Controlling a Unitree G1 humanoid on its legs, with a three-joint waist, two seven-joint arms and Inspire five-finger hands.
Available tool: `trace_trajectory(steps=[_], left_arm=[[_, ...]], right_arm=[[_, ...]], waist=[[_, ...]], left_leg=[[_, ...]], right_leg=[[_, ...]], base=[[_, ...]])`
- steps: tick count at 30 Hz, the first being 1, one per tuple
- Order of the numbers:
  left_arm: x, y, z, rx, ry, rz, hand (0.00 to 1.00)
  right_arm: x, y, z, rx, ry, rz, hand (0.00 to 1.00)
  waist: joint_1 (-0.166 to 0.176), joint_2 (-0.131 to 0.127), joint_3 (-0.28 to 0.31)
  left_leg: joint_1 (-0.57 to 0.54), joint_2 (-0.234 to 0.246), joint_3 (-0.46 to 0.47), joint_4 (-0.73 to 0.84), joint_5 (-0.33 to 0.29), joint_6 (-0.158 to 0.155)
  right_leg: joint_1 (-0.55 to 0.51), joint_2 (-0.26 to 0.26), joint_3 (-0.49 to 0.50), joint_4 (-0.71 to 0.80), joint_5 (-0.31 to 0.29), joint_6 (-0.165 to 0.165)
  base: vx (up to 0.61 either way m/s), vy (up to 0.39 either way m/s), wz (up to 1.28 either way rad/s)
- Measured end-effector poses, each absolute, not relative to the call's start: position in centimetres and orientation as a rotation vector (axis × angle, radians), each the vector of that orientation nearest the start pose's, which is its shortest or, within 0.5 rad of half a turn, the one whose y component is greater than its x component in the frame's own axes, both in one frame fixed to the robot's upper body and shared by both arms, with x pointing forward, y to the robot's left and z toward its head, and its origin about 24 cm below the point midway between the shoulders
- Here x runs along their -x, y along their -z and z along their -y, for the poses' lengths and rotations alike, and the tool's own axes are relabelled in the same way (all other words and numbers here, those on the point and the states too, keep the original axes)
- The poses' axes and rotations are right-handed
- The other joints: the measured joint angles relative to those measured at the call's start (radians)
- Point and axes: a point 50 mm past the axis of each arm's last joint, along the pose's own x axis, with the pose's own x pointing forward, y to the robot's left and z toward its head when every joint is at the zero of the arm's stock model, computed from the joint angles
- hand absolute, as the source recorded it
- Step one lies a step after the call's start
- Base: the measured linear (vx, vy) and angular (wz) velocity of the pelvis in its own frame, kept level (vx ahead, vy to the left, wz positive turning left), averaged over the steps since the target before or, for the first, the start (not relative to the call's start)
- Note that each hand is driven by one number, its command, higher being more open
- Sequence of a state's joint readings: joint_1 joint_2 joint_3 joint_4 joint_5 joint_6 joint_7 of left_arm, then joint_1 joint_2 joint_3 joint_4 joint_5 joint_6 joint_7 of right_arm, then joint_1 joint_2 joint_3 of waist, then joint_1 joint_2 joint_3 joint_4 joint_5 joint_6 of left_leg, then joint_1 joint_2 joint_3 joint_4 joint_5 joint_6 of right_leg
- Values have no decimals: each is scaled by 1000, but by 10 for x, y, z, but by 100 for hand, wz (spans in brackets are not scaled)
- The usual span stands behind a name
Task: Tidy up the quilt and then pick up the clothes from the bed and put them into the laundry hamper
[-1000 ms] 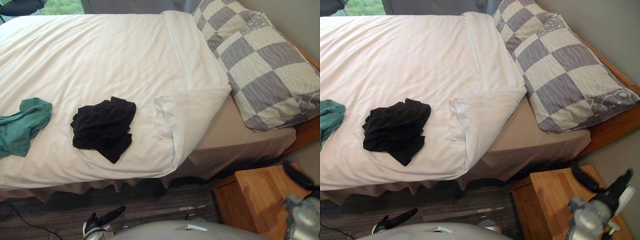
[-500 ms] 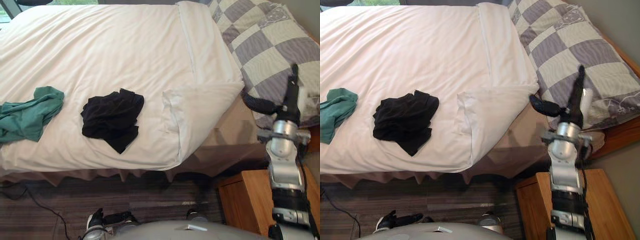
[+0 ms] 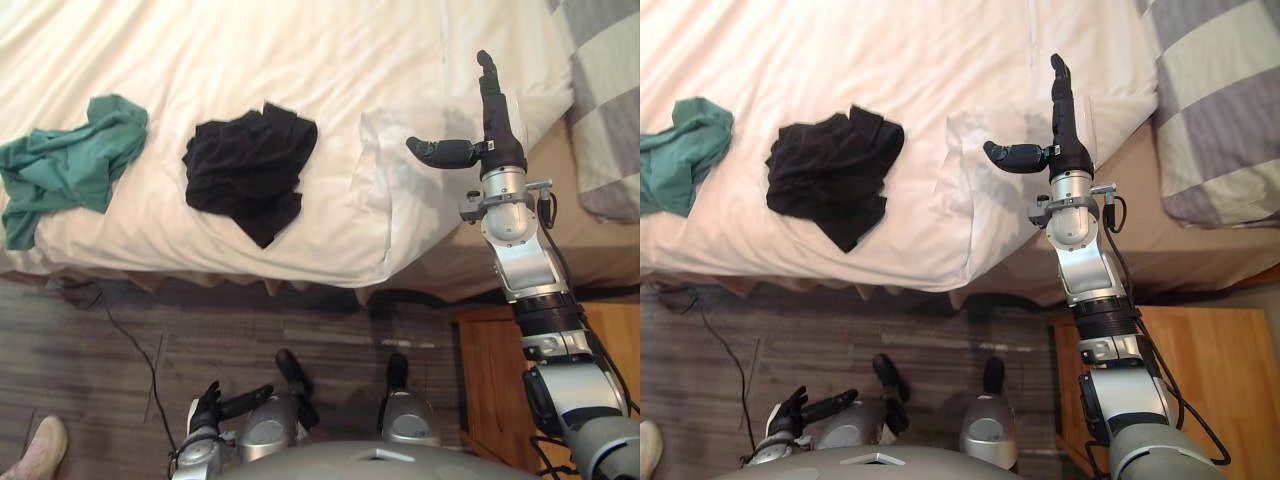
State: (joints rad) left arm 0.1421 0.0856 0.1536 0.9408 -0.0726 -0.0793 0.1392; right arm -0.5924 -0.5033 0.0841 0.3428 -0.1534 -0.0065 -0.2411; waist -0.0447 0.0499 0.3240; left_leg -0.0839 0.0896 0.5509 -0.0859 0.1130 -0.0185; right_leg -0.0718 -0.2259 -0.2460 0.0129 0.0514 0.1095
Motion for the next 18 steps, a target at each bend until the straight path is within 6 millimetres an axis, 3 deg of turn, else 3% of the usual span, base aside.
trace_trajectory(steps=[2,3,5,11,18], left_arm=[[-97,150,-213,-4,-386,-973,100],[-100,149,-211,-5,-377,-964,100],[-105,148,-210,-6,-366,-952,100],[-108,147,-212,-12,-356,-928,100],[-111,146,-214,-22,-349,-924,100]], right_arm=[[-356,-158,228,657,245,266,100],[-358,-152,229,667,245,234,0],[-362,-146,227,697,228,214,0],[-382,-163,231,773,258,209,0],[-381,-161,241,753,294,183,0]], waist=[[2,14,12],[3,22,27],[3,33,41],[9,30,44],[12,19,51]], left_leg=[[-19,-4,-6,0,10,3],[-19,-7,-11,0,14,2],[-24,-8,-15,0,16,3],[-47,-9,-50,1,29,6],[-28,-7,-55,0,31,5]], right_leg=[[-17,0,-1,0,2,0],[-16,1,-2,0,2,0],[-22,1,-2,0,2,0],[-36,3,-16,2,4,-2],[-20,4,-20,1,-1,-9]], base=[[-41,25,6],[-32,25,4],[-33,14,-3],[-3,2,7],[-2,2,3]])
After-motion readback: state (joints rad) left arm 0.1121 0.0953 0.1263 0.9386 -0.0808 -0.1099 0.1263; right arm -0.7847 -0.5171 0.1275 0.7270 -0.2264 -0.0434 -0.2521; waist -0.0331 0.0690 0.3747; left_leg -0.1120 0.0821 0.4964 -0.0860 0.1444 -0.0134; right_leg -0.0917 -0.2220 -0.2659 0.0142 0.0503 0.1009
